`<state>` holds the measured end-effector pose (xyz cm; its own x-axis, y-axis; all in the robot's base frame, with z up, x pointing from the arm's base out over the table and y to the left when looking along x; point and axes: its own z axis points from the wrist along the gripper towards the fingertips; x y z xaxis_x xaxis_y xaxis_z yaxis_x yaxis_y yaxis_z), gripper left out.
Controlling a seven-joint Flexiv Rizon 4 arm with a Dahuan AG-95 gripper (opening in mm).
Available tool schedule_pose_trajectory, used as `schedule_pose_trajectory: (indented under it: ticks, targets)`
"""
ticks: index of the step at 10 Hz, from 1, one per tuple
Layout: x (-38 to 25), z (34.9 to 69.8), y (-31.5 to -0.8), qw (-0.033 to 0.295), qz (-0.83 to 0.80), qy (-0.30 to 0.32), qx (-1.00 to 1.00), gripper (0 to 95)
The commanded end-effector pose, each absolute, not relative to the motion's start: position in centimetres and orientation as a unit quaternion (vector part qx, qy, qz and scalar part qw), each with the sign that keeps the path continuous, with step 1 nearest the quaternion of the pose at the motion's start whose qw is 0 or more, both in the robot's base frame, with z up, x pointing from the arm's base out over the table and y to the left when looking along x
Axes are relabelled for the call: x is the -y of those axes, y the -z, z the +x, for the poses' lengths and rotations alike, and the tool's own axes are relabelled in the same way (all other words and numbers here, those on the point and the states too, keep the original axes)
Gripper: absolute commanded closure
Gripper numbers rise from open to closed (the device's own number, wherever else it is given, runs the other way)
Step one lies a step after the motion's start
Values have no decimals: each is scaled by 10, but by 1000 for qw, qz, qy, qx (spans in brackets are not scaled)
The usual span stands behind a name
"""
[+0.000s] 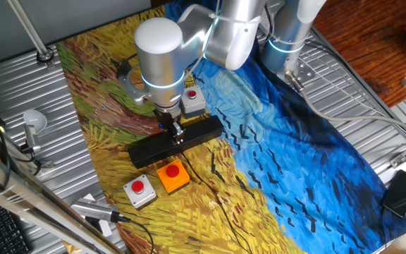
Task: Turn the knob to decrease the volume of the speaker
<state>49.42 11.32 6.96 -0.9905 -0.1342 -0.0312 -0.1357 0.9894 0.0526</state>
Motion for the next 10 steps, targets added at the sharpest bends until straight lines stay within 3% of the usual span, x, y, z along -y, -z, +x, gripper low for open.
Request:
schedule_pose_trajectory:
  ticks: [1,6,7,8,9,10]
  targets:
    - [-114,488,-68,12,-51,-32,-998,570]
    - [-116,483,-65,12,-46,-34,-998,570]
    - [-116,483,-64,12,-45,-34,-998,760]
    - [-116,483,-64,12,-46,-34,-998,760]
    - [-116,483,-64,12,-46,-34,-998,950]
    - [-116,483,-63,12,-47,-39,-998,950]
